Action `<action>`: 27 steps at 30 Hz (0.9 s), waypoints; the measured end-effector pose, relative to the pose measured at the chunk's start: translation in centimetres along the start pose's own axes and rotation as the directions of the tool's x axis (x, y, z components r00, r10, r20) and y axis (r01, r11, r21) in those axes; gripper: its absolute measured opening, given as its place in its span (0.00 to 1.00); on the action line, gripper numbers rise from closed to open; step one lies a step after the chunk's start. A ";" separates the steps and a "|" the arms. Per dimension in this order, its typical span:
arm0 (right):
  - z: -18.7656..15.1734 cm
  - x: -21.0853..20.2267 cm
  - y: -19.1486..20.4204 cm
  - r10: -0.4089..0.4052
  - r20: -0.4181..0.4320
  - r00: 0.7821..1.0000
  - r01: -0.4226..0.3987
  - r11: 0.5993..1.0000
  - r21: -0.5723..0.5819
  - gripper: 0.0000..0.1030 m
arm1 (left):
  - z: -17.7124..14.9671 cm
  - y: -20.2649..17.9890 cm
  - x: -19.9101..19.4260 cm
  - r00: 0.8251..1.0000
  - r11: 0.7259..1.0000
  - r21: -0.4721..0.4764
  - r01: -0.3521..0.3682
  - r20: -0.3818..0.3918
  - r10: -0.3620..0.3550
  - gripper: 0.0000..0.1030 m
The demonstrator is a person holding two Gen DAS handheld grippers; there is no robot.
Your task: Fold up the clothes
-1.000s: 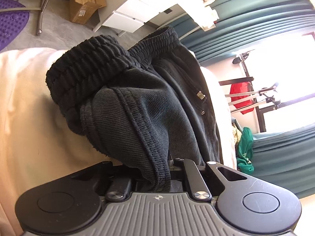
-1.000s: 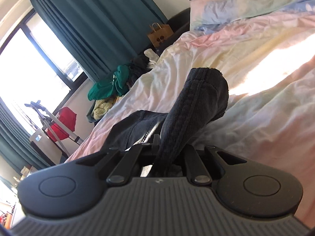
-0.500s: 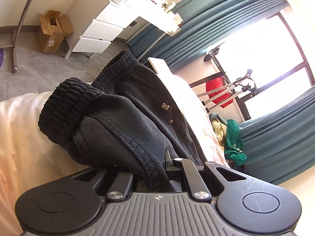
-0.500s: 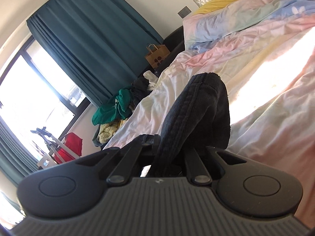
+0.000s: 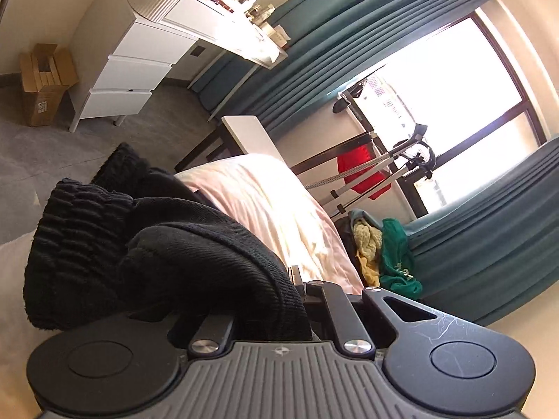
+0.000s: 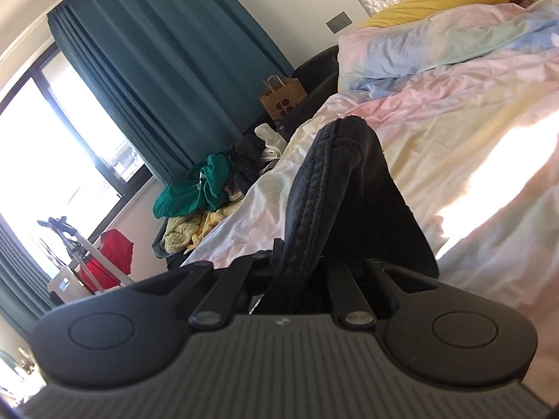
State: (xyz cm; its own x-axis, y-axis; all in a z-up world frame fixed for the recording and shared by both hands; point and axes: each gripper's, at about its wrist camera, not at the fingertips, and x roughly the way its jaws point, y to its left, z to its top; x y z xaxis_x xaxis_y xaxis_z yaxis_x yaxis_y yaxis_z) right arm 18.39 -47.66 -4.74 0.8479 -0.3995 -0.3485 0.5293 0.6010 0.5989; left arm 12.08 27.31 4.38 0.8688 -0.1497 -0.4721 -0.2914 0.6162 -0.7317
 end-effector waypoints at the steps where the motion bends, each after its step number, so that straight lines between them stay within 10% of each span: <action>1: 0.0 2.0 1.4 -0.007 -0.003 1.000 0.006 0.999 -0.031 0.05 | 0.9 -0.8 2.0 1.000 1.000 0.013 -0.011 -0.001 0.011 0.07; 15: -7.4 24.1 11.5 -0.116 -0.163 0.980 0.046 0.924 -0.379 0.08 | 5.5 -1.4 30.4 0.952 0.942 0.163 -0.295 -0.033 0.304 0.08; 20: -6.6 24.0 9.1 -0.032 -0.251 0.968 -0.035 0.965 -0.259 0.20 | 4.8 -0.7 30.5 0.956 0.938 0.216 -0.271 -0.055 0.289 0.18; 24: -4.9 20.2 6.0 0.058 -0.220 0.974 -0.084 0.990 -0.114 0.54 | 4.5 -0.4 26.7 0.979 0.959 0.240 -0.151 -0.095 0.178 0.46; 27: -4.1 15.6 2.4 0.102 -0.158 0.982 -0.092 0.994 0.064 0.60 | 3.2 -0.4 22.2 0.991 0.969 0.223 -0.102 -0.062 0.119 0.71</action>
State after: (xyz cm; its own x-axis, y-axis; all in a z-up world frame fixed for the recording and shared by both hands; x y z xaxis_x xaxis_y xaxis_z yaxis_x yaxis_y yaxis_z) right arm 33.02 -49.62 -11.66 0.8913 -0.2221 -0.3953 0.4457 0.5896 0.6736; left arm 32.73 26.19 -4.25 0.8018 -0.1229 -0.5849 -0.2818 0.7853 -0.5513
